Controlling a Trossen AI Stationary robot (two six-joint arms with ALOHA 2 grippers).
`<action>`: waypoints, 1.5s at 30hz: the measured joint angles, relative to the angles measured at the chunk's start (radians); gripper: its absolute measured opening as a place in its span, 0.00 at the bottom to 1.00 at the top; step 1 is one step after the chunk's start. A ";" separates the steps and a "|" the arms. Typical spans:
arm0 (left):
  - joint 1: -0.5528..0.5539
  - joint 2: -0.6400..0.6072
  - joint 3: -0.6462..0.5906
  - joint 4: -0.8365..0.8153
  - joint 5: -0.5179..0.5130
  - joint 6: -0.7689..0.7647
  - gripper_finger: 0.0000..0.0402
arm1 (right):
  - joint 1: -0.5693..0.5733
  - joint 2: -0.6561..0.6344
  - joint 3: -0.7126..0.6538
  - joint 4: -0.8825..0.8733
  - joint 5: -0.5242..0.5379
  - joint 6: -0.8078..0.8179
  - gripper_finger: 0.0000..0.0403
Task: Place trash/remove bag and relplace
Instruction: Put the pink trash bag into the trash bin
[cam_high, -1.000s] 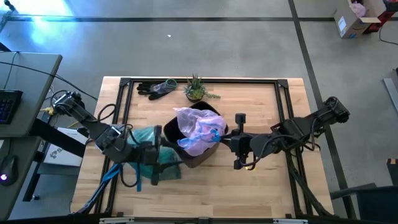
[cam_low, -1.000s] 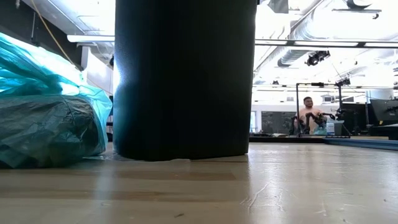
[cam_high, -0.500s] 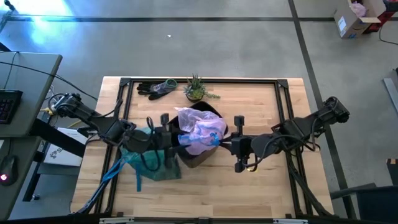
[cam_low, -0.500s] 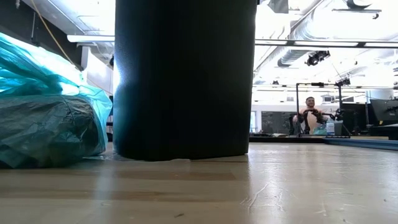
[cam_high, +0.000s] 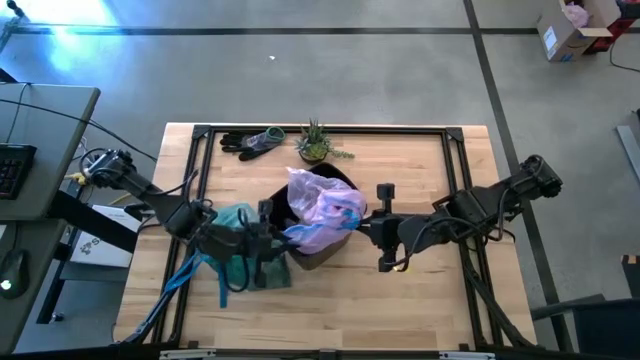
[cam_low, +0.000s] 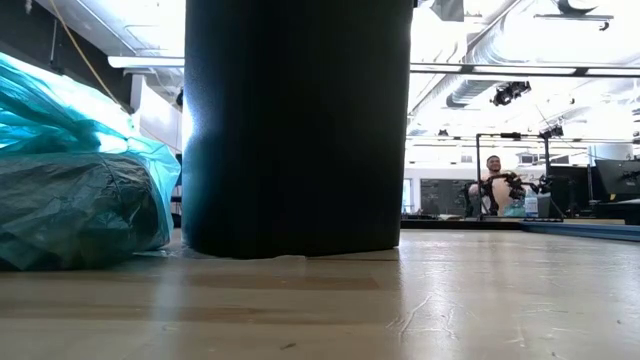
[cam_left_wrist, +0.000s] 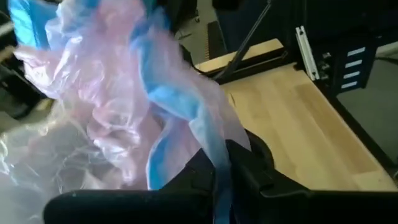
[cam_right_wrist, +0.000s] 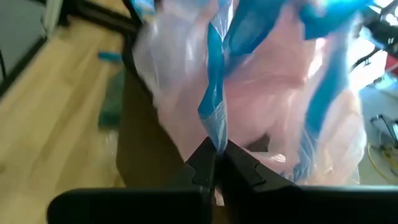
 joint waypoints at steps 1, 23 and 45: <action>-0.014 0.000 0.000 0.002 -0.018 0.014 0.03 | -0.003 -0.001 0.000 -0.025 0.000 0.010 0.00; -0.148 0.070 0.001 0.100 -0.118 0.072 0.01 | -0.071 -0.021 0.000 -0.378 0.045 0.188 0.00; -0.046 0.143 0.132 -0.121 -0.132 0.130 0.44 | -0.071 -0.021 0.000 -0.343 0.011 0.204 0.00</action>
